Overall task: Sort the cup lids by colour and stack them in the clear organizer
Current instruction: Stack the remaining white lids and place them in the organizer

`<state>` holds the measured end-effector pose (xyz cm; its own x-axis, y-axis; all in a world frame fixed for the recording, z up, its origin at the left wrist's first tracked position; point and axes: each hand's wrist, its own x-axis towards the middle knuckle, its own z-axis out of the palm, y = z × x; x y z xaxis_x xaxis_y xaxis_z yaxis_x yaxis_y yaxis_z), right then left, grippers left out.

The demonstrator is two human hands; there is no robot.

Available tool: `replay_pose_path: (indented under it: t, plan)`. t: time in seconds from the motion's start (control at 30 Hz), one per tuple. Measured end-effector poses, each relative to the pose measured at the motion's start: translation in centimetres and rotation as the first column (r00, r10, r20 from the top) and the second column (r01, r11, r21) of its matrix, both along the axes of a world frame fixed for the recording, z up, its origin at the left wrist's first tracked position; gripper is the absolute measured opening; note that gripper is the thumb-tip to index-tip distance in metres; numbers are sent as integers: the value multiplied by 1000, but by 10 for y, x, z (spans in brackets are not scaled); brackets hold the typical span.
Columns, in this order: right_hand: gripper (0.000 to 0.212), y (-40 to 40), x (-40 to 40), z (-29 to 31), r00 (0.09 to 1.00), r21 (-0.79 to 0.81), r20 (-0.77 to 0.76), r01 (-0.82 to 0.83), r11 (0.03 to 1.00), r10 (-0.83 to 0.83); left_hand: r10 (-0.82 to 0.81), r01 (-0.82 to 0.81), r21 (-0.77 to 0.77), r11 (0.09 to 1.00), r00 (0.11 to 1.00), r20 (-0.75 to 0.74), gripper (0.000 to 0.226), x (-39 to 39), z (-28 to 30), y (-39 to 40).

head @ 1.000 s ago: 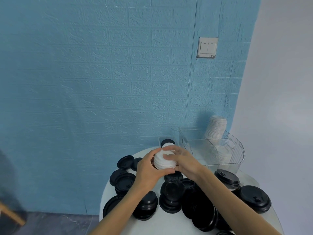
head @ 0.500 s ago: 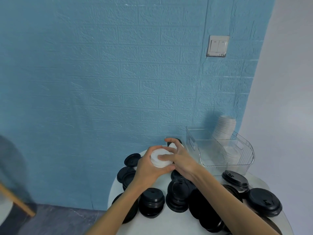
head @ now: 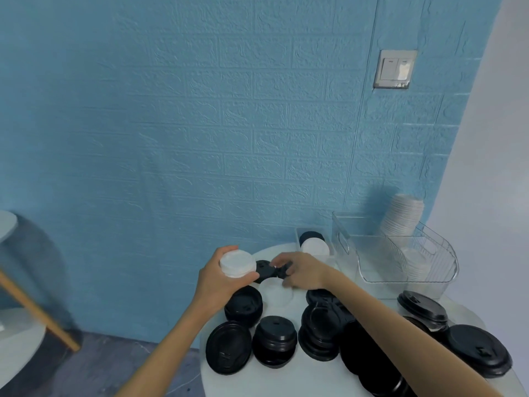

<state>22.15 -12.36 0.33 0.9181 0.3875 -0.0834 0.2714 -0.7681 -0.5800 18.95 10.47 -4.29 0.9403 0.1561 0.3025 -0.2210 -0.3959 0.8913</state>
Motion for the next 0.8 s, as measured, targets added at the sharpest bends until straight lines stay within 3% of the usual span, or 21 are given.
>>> replay_pose_path:
  t: [0.07,0.17,0.27,0.4,0.63,0.73,0.8]
  plan:
    - [73,10,5,-6,992,-227,-4,-126,966,128,-3,4,3,1000,1000,-10,73,0,-4,2]
    - [98,22,13,-17,977,-531,-26,-195,825,214,-16,16,0,1000,1000,-6,74,-1,-8,2]
    - [103,28,16,-21,976,-624,-22,-182,760,216,-19,19,4,1000,1000,1,75,-1,-9,1]
    - [94,31,15,-23,973,-666,11,-165,727,231,-25,25,0,1000,1000,4,76,-1,-9,4]
    - [86,21,8,-17,974,-597,92,-114,794,208,-28,28,-11,1000,1000,4,74,-4,-11,6]
    - [87,5,5,-1,984,-360,150,-37,932,97,-41,41,-23,999,999,7,74,-5,-5,2]
    - [82,-8,2,18,990,-51,141,24,998,-16,-53,53,-34,998,999,11,73,-5,-2,-4]
